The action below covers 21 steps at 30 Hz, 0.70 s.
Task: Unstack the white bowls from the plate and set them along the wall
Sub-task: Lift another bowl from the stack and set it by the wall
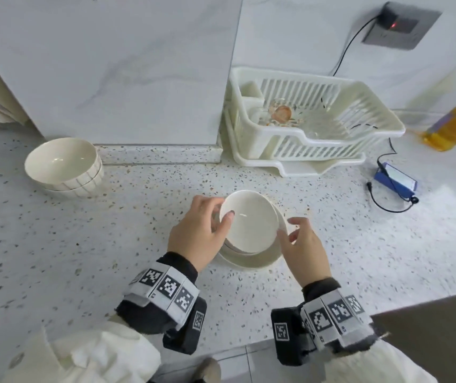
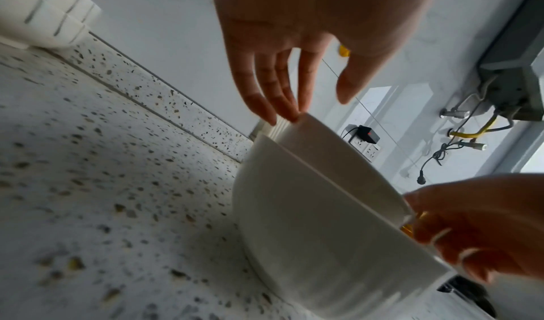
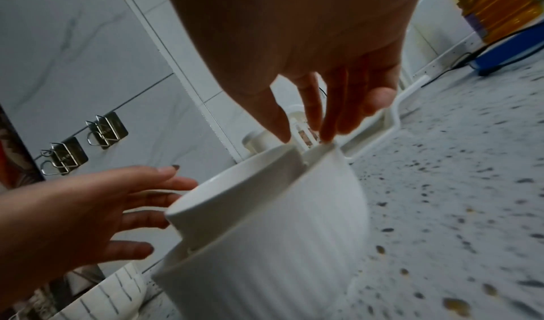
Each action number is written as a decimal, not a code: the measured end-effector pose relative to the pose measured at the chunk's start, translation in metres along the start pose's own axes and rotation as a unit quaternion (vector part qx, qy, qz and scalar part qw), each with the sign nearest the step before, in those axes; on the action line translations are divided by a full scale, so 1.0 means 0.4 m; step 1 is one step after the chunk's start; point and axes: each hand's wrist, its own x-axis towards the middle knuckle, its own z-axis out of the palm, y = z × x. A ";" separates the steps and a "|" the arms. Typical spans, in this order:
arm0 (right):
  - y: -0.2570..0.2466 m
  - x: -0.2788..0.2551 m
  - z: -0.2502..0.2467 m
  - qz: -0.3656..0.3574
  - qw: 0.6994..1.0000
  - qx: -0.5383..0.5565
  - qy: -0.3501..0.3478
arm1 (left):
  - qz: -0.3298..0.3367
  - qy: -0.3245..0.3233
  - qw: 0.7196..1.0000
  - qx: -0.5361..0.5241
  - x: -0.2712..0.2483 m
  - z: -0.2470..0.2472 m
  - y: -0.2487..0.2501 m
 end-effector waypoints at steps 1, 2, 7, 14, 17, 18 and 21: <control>0.010 0.000 -0.001 0.001 1.000 -0.004 -0.016 | -0.019 0.002 1.000 0.019 0.003 0.009 0.005; 0.016 0.001 -0.002 0.002 1.000 -0.005 -0.028 | -0.036 0.001 0.999 0.036 0.007 0.017 0.008; 0.013 0.011 -0.009 -0.012 0.998 0.010 -0.064 | -0.088 -0.053 0.984 0.148 0.016 0.036 0.012; -0.006 0.020 0.017 -0.037 0.995 -0.024 -0.093 | -0.099 -0.101 0.966 0.215 0.028 0.040 0.024; -0.013 0.014 0.011 -0.057 0.996 0.002 -0.072 | -0.090 -0.086 0.969 0.213 0.019 0.038 0.029; -0.018 0.011 0.007 -0.068 0.996 0.009 -0.059 | -0.085 -0.080 0.972 0.205 0.016 0.036 0.031; -0.045 0.002 -0.009 -0.092 0.995 0.031 -0.011 | -0.065 -0.049 0.986 0.148 0.015 0.025 0.030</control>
